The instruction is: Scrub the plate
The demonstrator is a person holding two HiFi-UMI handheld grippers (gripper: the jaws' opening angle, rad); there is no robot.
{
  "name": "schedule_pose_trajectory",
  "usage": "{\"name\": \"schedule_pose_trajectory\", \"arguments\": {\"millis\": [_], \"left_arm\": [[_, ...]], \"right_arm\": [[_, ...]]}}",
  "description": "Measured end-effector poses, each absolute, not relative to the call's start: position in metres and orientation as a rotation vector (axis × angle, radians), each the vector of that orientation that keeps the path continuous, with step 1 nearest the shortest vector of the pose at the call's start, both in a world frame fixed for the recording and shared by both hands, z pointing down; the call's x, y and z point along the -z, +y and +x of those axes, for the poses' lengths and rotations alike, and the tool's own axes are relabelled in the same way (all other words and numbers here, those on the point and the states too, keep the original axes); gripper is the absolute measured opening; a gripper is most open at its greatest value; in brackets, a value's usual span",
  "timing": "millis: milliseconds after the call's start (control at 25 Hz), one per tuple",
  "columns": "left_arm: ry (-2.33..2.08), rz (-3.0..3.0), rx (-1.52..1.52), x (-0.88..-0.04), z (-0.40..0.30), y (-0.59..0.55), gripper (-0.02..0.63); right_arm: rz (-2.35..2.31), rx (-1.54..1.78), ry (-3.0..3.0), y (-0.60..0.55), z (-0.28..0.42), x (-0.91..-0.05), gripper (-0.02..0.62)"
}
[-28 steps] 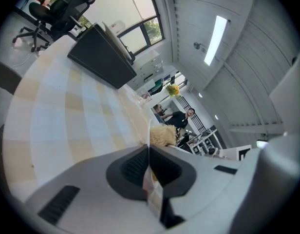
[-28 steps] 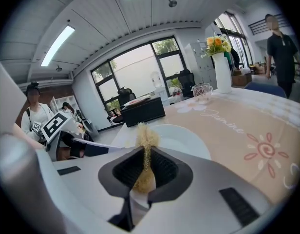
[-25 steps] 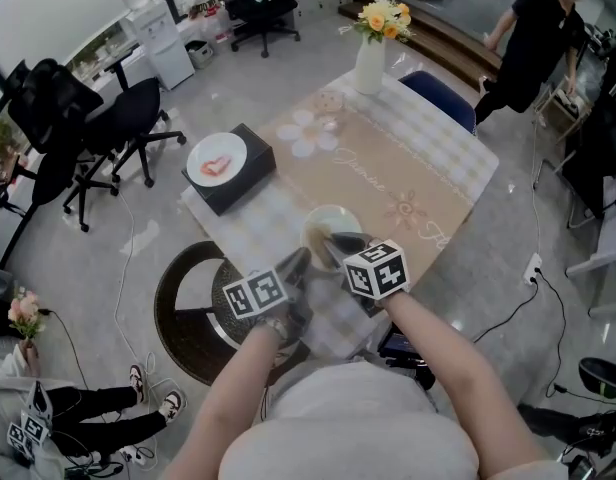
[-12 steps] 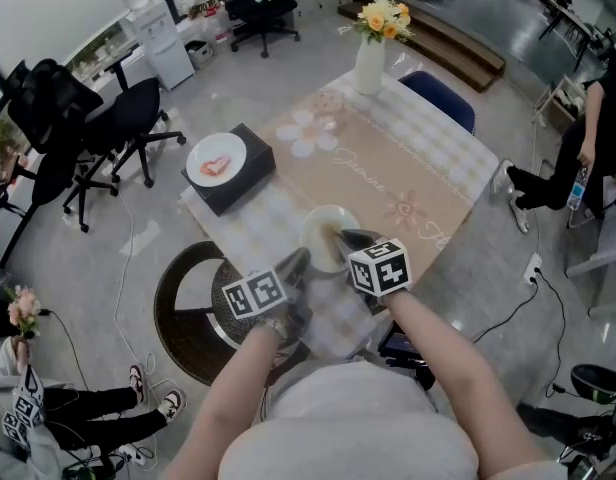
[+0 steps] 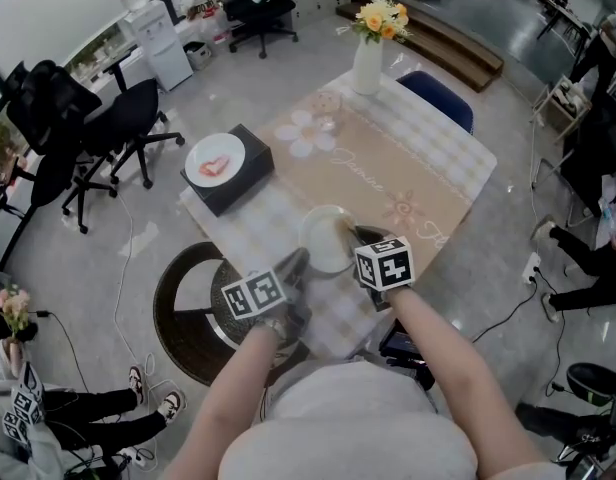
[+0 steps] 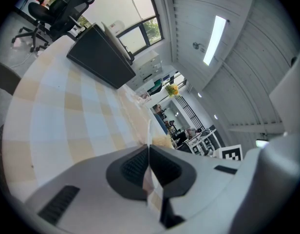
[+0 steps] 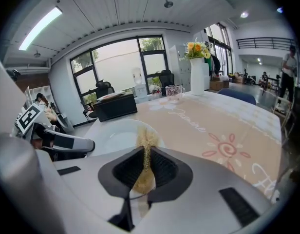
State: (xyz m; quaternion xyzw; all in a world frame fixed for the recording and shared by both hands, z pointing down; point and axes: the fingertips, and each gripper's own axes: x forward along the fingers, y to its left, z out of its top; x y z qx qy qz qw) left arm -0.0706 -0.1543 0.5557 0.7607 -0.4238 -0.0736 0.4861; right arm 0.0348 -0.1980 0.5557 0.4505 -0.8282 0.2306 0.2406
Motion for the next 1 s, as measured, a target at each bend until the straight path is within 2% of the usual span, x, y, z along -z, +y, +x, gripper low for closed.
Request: {"name": "schedule_pose_trajectory", "arguments": {"millis": [680, 1000], "left_arm": [[-1.036, 1.875, 0.158, -0.556, -0.068, -0.154, 0.017], [-1.035, 1.872, 0.158, -0.556, -0.067, -0.154, 0.017]], "right_arm": [[1.394, -0.535, -2.205, -0.204, 0.069, -0.536, 0.041], [1.111, -0.883, -2.482, -0.175, 0.012, -0.519, 0.041]]}}
